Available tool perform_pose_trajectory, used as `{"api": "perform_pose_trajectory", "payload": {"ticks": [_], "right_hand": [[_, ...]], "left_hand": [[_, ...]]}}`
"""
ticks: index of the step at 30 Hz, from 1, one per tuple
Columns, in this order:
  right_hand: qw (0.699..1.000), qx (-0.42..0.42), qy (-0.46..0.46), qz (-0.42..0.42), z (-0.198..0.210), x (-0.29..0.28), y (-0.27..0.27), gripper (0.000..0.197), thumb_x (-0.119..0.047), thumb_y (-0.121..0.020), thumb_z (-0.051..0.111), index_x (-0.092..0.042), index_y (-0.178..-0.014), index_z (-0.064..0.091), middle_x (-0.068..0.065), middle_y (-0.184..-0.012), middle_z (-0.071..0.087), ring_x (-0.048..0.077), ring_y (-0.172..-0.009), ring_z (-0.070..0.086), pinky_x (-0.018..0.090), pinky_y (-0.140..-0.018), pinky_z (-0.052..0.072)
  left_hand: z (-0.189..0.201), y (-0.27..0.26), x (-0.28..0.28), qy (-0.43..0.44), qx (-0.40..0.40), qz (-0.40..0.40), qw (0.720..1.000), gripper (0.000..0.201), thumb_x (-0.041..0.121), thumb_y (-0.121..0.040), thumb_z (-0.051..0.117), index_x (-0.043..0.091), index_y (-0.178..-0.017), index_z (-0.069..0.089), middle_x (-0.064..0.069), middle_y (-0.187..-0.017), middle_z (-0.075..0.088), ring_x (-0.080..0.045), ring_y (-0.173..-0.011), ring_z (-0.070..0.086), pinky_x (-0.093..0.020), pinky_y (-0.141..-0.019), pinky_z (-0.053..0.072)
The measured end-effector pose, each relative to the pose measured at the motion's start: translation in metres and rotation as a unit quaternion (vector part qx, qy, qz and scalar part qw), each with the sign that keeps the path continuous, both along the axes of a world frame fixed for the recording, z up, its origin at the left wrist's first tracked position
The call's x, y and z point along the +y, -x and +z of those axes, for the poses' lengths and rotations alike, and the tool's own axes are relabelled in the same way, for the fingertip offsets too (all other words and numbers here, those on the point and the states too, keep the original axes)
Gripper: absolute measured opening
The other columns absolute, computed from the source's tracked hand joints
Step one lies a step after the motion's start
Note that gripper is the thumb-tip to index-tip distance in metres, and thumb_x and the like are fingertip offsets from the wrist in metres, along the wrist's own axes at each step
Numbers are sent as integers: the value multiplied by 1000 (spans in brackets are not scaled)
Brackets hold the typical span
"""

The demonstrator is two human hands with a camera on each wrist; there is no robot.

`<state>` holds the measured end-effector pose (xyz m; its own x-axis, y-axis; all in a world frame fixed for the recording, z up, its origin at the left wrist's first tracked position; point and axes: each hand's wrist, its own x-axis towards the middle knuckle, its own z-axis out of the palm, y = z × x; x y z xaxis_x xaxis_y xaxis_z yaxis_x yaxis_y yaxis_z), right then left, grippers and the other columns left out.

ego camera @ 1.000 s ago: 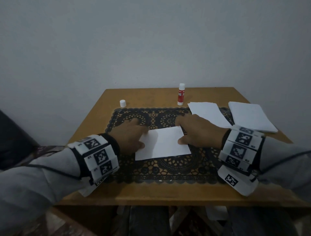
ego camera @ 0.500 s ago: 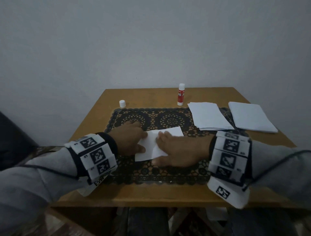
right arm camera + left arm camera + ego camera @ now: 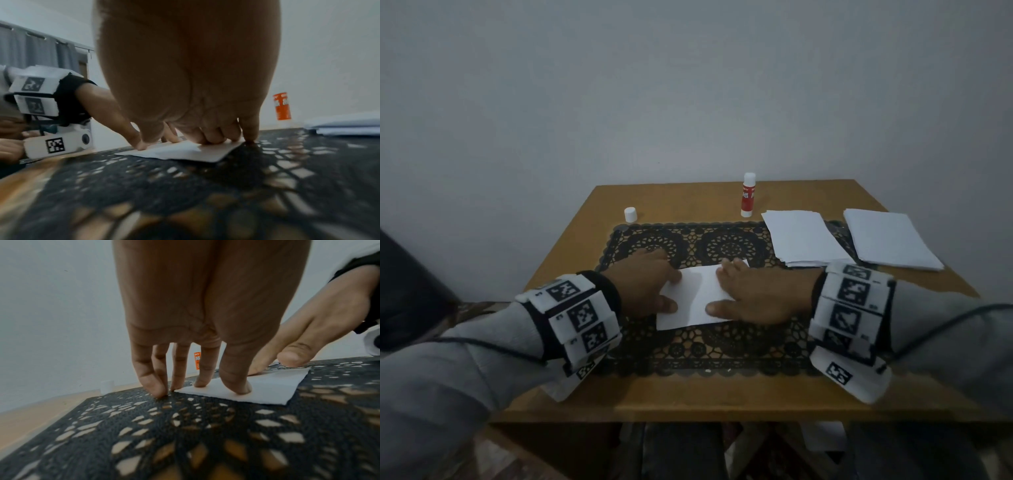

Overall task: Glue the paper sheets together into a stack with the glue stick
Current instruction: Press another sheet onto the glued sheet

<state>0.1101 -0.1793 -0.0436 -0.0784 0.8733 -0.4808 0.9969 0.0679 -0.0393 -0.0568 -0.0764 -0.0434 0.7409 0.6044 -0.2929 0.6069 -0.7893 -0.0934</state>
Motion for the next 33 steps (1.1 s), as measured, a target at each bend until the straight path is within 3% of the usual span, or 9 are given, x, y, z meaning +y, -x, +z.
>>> {"api": "perform_pose_trajectory", "payload": {"ticks": [4, 9, 14, 17, 20, 25, 30, 33], "right_hand": [[997, -10, 22, 68, -6, -20, 9, 86, -64, -96, 22, -9, -153, -10, 9, -160, -18, 22, -149, -13, 35, -119, 3], [1000, -16, -4, -16, -1, 5, -25, 79, -54, -101, 26, -7, -154, -9, 10, -161, -15, 22, -150, -8, 38, -120, 10], [999, -30, 13, -7, -3, 12, -34, 81, -54, -100, 32, -9, -154, -10, 7, -161, -17, 22, -150, -7, 37, -121, 11], [999, -28, 20, -1, -1, 15, -39, 83, -53, -99, 36, -10, -154, -10, 7, -161, -16, 22, -150, -6, 35, -120, 11], [999, -27, 20, 1, -2, 17, -41, 83, -52, -99, 38, -10, -154, -9, 7, -161, -16, 22, -150, -7, 35, -120, 9], [1000, -13, 20, -4, -5, 16, -42, 84, -52, -99, 40, -11, -154, -10, 6, -161, -17, 22, -150, -8, 36, -121, 9], [1000, 0, 11, -6, -6, 16, -44, 84, -50, -99, 41, -11, -154, -10, 6, -161, -18, 21, -149, -9, 36, -121, 9], [1000, 0, 13, -6, -5, 16, -43, 84, -50, -99, 41, -11, -154, -10, 6, -161, -18, 21, -149, -9, 36, -121, 9]], "left_hand": [[0, 2, 3, 2, -7, 7, 1000, 58, 47, -90, 57, 25, -141, 42, -2, -127, 40, -25, -117, 39, -33, -96, 36], [2, 1, -2, 3, 12, 7, 1000, 58, 47, -91, 55, 25, -143, 40, -4, -127, 39, -27, -116, 39, -35, -96, 36], [7, -5, -29, 8, 54, 20, 998, 52, 45, -96, 46, 15, -138, 42, -10, -135, 39, -27, -122, 38, -37, -102, 38], [13, -10, -70, 85, 47, -25, 995, 57, 49, -96, 42, 9, -137, 43, -13, -149, 29, -28, -132, 36, -41, -110, 35], [20, -7, -86, 153, 47, -70, 985, 63, 48, -98, 37, 12, -149, 25, -8, -160, 6, -23, -146, 14, -39, -118, 20], [10, -3, -63, 91, 85, -14, 992, 71, 52, -99, 26, 13, -153, 1, -14, -159, -9, -26, -148, 0, -38, -120, 13], [13, -7, -80, 139, 43, -73, 987, 71, 53, -97, 35, 14, -152, 13, -6, -160, -2, -21, -147, 9, -40, -118, 19], [9, -6, -75, 125, 27, -69, 989, 70, 50, -98, 35, 13, -152, 11, -8, -160, -1, -21, -147, 8, -40, -119, 18]]}}
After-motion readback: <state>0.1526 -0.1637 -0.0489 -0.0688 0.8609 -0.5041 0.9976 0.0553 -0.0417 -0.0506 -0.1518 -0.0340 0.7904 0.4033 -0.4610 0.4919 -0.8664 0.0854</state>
